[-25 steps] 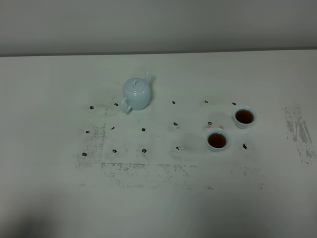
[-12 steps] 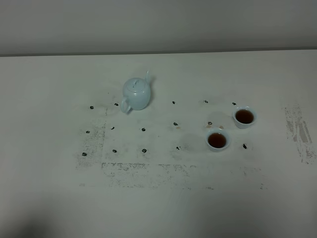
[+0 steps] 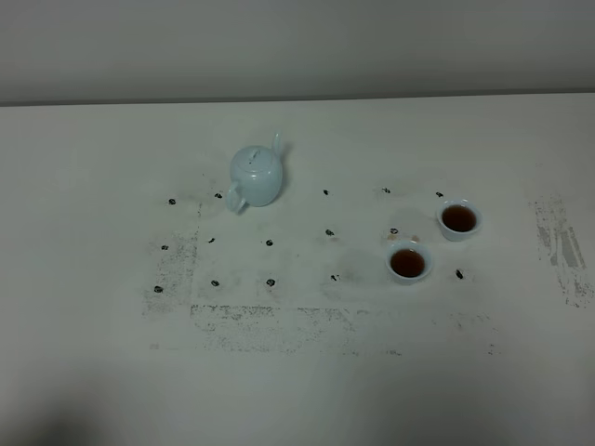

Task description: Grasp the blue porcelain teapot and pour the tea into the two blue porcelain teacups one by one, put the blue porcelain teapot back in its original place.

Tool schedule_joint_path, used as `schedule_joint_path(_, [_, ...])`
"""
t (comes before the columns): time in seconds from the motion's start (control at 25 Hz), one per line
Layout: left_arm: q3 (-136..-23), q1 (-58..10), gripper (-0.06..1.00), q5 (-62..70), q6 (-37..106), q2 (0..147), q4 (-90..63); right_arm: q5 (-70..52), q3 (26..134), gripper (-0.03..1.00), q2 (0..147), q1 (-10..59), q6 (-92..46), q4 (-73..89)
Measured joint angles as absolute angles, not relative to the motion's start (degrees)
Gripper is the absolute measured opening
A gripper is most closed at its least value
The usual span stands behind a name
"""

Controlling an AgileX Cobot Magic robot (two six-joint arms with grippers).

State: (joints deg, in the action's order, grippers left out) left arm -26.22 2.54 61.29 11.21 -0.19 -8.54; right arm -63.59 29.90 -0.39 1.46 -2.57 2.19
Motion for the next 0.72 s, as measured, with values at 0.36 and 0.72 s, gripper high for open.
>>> schedule_joint_path(0.36, [-26.2, 2.5, 0.27, 61.3, 11.2, -0.2, -8.5, -63.6, 29.9, 0.57, -0.4, 1.5, -2.6, 2.2])
schedule_joint_path(0.72, [-26.2, 2.5, 0.27, 61.3, 11.2, -0.2, -8.5, -63.6, 29.9, 0.57, -0.4, 1.5, -2.6, 2.2])
